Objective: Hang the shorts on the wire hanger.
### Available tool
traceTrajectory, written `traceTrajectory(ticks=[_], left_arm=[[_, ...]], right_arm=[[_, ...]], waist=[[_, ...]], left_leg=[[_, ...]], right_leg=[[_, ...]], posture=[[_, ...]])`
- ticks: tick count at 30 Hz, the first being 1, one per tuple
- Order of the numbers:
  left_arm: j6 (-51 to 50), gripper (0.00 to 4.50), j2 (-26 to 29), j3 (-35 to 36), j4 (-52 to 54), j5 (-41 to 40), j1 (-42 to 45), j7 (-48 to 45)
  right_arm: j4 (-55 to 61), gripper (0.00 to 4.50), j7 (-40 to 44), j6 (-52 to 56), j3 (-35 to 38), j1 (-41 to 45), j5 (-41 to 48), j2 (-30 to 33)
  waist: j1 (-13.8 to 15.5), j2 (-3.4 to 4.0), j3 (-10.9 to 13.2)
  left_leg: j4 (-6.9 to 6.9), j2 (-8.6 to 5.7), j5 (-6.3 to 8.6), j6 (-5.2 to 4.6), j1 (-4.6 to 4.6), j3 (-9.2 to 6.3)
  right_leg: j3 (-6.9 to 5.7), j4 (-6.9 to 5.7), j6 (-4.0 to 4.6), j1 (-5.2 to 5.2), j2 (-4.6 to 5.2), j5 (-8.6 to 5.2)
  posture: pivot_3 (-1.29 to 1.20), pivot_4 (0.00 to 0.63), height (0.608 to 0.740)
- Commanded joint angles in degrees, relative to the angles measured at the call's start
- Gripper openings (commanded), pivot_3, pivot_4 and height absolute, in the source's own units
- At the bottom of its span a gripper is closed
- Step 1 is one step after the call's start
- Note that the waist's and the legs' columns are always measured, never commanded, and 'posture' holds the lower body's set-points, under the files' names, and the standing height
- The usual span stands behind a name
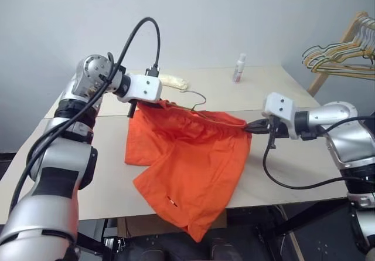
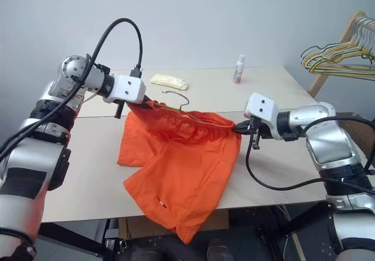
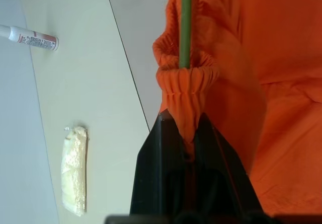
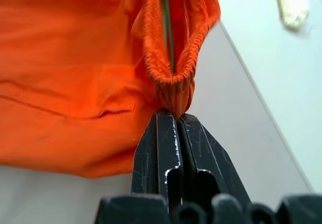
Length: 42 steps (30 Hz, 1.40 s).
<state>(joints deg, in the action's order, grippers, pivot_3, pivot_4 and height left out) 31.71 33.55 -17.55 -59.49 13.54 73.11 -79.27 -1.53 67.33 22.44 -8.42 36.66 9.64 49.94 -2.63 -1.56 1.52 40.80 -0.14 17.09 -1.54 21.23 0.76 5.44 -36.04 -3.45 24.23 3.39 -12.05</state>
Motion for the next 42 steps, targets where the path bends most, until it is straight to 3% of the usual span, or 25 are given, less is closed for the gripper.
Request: traceTrajectory(ticks=[1, 10, 13, 22, 34, 42], left_arm=[[0.5, 0.0, -0.7, 0.5, 1.5, -0.6, 1.0, 1.0], [0.3, 0.0, -1.6, 0.4, 2.5, -0.7, 0.1, 1.7], [0.0, 0.0, -1.6, 0.7, 2.9, -1.0, -0.4, 1.7], [-2.6, 0.0, -2.1, 2.2, 4.8, -4.4, -1.5, -0.7], [-2.0, 0.0, -1.9, 0.9, 4.8, -3.8, -2.1, -1.5], [-0.7, 0.0, -1.4, -1.6, 6.3, -0.7, -3.0, -1.5]], right_arm=[[1.6, 0.01, -1.5, -2.3, 0.9, 2.1, -1.0, -0.8], [2.3, 0.01, -1.8, -3.8, -0.9, 3.1, -2.3, -3.8], [2.3, 0.77, -2.5, -3.7, -1.4, 3.1, -2.7, -4.9], [0.1, 3.82, -3.7, -3.4, -3.5, 1.8, -5.5, -6.8], [-1.2, 3.82, -3.8, 8.3, -0.4, 2.3, 1.0, -9.5], [1.6, 3.82, -4.1, 8.3, -1.0, 0.0, 1.1, -8.6]], waist=[[0.0, 0.0, 0.0], [-0.1, 0.0, 0.0], [-0.1, 0.0, 0.0], [0.0, 0.0, 0.0], [-0.1, 0.0, 0.0], [-0.2, 0.0, 0.0]], left_leg=[[0.0, 0.0, 0.0, 0.0, 0.01, 0.01], [0.0, 0.0, 0.0, 0.0, -0.01, 0.0], [0.0, 0.0, 0.0, 0.0, 0.0, -0.01], [0.0, 0.0, 0.0, 0.0, 0.0, -0.01], [0.0, 0.0, 0.0, 0.0, -0.02, -0.02], [0.0, 0.0, 0.0, 0.0, -0.02, -0.02]], right_leg=[[0.0, 0.0, 0.0, 0.0, 0.0, 0.0], [0.0, -0.01, 0.01, 0.0, 0.0, 0.0], [0.0, -0.02, 0.01, 0.0, 0.0, 0.0], [-0.01, 0.0, 0.01, 0.0, 0.0, 0.0], [-0.01, -0.02, 0.02, -0.01, 0.0, 0.01], [-0.01, -0.02, 0.02, -0.01, -0.01, 0.01]], posture=[[-0.05, 0.0, 0.74], [-0.04, 0.0, 0.74], [-0.04, 0.0, 0.74], [-0.03, 0.0, 0.74], [-0.04, 0.0, 0.74], [-0.05, 0.0, 0.74]])
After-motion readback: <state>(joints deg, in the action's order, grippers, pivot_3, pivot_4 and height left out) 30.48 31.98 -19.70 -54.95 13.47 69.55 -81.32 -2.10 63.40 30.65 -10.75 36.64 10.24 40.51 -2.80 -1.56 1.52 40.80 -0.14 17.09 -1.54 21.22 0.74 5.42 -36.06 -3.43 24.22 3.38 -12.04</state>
